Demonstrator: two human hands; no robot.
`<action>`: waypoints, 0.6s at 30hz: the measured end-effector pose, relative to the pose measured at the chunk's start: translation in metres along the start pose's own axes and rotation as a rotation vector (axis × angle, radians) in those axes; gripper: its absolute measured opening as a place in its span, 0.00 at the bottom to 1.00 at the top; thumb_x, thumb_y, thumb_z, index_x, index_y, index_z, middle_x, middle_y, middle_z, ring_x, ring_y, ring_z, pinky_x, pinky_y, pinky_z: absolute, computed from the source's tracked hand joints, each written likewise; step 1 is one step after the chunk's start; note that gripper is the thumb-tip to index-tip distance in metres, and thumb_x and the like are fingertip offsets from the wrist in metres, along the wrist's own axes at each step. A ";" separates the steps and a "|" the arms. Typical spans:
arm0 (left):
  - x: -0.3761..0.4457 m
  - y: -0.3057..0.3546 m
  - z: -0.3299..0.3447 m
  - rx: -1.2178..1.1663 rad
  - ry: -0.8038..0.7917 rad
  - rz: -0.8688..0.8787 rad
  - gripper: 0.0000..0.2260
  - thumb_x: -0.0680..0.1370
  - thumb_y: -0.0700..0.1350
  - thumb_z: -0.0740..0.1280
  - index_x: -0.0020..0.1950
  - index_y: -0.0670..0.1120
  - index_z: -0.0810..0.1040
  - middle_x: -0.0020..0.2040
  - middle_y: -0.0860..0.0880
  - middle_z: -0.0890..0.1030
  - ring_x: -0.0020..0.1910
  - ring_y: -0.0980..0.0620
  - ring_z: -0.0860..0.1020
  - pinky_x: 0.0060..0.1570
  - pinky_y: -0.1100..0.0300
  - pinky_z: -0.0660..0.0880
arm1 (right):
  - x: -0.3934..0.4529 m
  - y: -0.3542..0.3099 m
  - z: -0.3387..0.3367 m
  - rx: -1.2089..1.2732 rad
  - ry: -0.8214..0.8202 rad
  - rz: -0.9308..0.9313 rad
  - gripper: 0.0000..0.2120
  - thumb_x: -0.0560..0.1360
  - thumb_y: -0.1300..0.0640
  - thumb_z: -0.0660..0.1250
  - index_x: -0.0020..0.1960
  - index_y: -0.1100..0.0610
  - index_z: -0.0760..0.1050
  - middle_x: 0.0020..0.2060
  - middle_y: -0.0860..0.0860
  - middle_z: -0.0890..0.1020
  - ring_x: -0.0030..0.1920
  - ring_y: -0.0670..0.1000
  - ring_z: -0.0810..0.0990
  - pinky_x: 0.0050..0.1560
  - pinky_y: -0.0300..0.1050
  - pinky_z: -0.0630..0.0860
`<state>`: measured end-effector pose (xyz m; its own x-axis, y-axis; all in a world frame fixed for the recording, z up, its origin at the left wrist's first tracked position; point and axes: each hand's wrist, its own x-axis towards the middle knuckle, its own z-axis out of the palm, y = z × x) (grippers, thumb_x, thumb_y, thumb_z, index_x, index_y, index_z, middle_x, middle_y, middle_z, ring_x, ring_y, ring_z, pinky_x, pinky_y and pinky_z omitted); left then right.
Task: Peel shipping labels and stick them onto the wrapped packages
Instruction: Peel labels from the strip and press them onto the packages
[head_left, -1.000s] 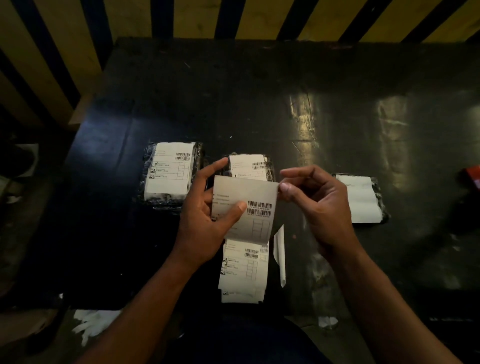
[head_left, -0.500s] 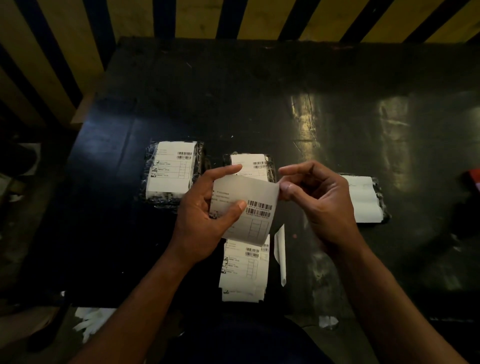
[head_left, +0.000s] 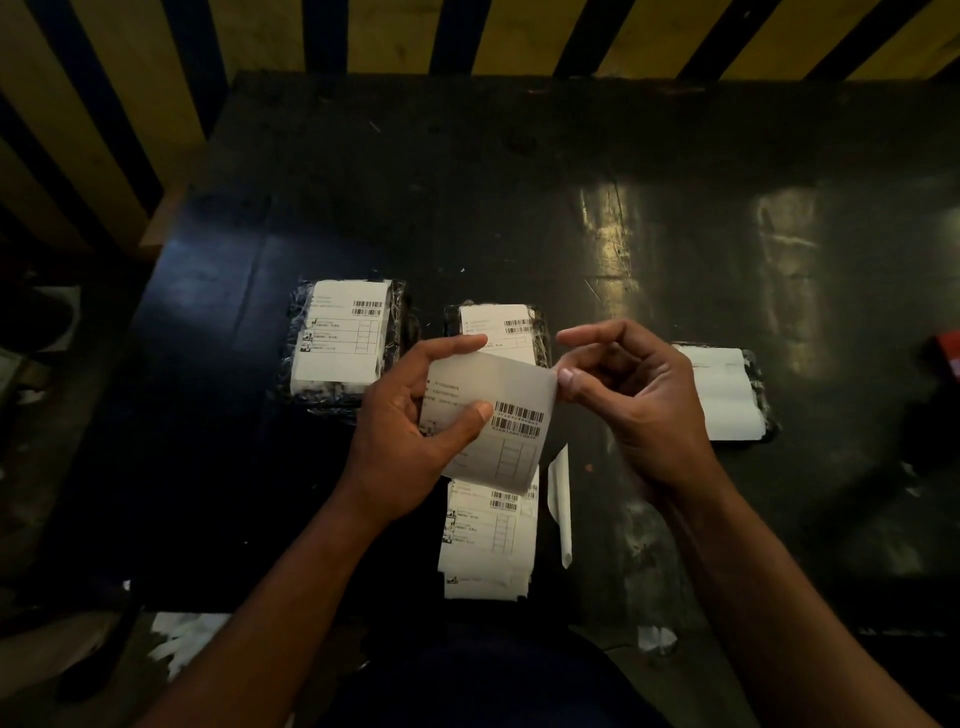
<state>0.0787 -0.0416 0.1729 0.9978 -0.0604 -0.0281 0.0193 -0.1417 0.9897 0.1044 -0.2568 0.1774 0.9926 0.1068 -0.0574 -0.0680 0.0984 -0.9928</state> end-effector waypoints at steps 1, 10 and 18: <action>0.000 0.000 0.000 -0.006 -0.003 -0.002 0.22 0.76 0.35 0.74 0.67 0.50 0.76 0.60 0.48 0.83 0.56 0.52 0.84 0.46 0.57 0.84 | 0.000 0.000 0.000 0.005 -0.004 0.005 0.11 0.76 0.69 0.71 0.58 0.64 0.78 0.43 0.56 0.85 0.47 0.54 0.86 0.49 0.47 0.84; -0.001 -0.007 0.000 0.024 -0.024 0.001 0.23 0.76 0.37 0.74 0.69 0.50 0.75 0.61 0.48 0.81 0.58 0.51 0.83 0.48 0.55 0.84 | -0.004 -0.001 0.001 0.022 -0.039 0.039 0.11 0.74 0.67 0.73 0.55 0.63 0.77 0.43 0.54 0.85 0.47 0.52 0.86 0.48 0.44 0.83; -0.006 -0.008 0.015 0.324 0.153 0.137 0.27 0.72 0.52 0.78 0.69 0.55 0.75 0.66 0.52 0.72 0.67 0.55 0.73 0.65 0.65 0.74 | -0.011 0.000 0.011 0.036 -0.018 0.032 0.16 0.68 0.60 0.77 0.53 0.63 0.77 0.42 0.55 0.85 0.46 0.55 0.85 0.52 0.51 0.84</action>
<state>0.0719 -0.0553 0.1626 0.9882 0.0441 0.1467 -0.1115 -0.4491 0.8865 0.0926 -0.2473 0.1796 0.9879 0.1283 -0.0867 -0.1034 0.1301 -0.9861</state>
